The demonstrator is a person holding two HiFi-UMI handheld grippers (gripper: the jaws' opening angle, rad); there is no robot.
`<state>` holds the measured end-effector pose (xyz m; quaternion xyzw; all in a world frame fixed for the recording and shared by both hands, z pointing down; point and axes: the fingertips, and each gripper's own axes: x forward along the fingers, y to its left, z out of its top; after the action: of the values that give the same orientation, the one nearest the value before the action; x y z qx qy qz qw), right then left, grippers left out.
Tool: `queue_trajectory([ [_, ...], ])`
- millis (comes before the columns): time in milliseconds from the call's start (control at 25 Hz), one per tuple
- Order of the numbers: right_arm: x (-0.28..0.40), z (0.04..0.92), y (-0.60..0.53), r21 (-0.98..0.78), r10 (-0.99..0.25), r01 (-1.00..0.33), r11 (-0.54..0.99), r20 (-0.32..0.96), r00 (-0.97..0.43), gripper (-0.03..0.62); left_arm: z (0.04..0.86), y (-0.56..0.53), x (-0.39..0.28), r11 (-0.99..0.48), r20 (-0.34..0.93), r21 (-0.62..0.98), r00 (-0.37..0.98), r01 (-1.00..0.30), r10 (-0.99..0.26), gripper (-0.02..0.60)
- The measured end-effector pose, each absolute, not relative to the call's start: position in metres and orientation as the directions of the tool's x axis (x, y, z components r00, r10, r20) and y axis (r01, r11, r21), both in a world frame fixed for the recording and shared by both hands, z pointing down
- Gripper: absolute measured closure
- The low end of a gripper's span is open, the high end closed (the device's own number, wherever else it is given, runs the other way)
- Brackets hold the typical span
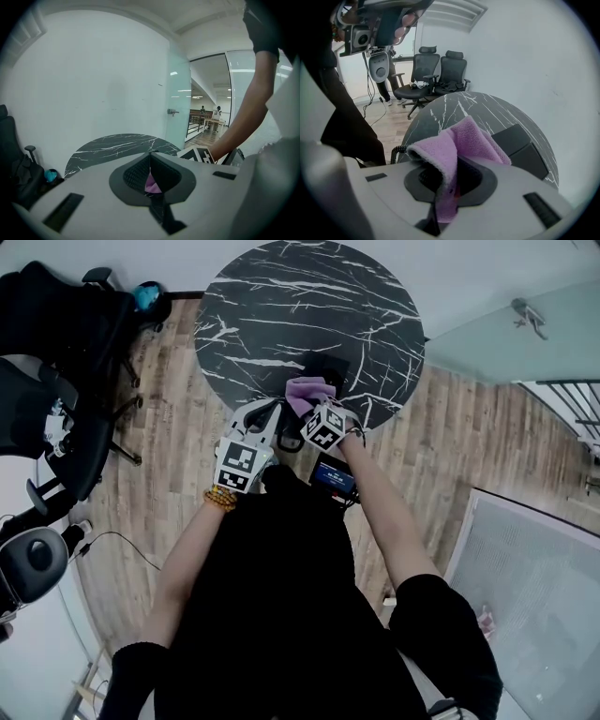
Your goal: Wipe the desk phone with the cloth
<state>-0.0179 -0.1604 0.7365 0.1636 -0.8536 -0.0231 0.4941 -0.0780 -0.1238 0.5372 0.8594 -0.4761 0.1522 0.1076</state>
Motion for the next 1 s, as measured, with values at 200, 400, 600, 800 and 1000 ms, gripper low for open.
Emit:
queue_trajectory([
  [200, -0.018, 0.741, -0.148, 0.147, -0.244, -0.235, 0.961, 0.851, -0.465, 0.536, 0.537, -0.123, -0.077, -0.526, 0.367, 0.039, 0.501, -0.850, -0.784, 0.567],
  [400, -0.017, 0.746, -0.141, 0.108, -0.205, -0.226, 0.968, 0.861, -0.466, 0.536, 0.537, -0.123, -0.075, -0.529, 0.367, 0.034, 0.503, -0.848, -0.783, 0.567],
  [600, -0.017, 0.749, -0.135, 0.034, -0.161, -0.262, 0.964, 0.862, -0.480, 0.536, 0.538, -0.120, -0.078, -0.523, 0.372, 0.036, 0.497, -0.852, -0.784, 0.567],
  [800, -0.018, 0.753, -0.129, -0.038, -0.110, -0.282, 0.959, 0.864, -0.491, 0.536, 0.540, -0.120, -0.077, -0.520, 0.376, 0.042, 0.496, -0.853, -0.783, 0.567],
  [1000, -0.019, 0.750, -0.127, -0.100, -0.068, -0.294, 0.950, 0.857, -0.511, 0.536, 0.536, -0.123, -0.070, -0.533, 0.367, 0.040, 0.509, -0.845, -0.779, 0.567],
])
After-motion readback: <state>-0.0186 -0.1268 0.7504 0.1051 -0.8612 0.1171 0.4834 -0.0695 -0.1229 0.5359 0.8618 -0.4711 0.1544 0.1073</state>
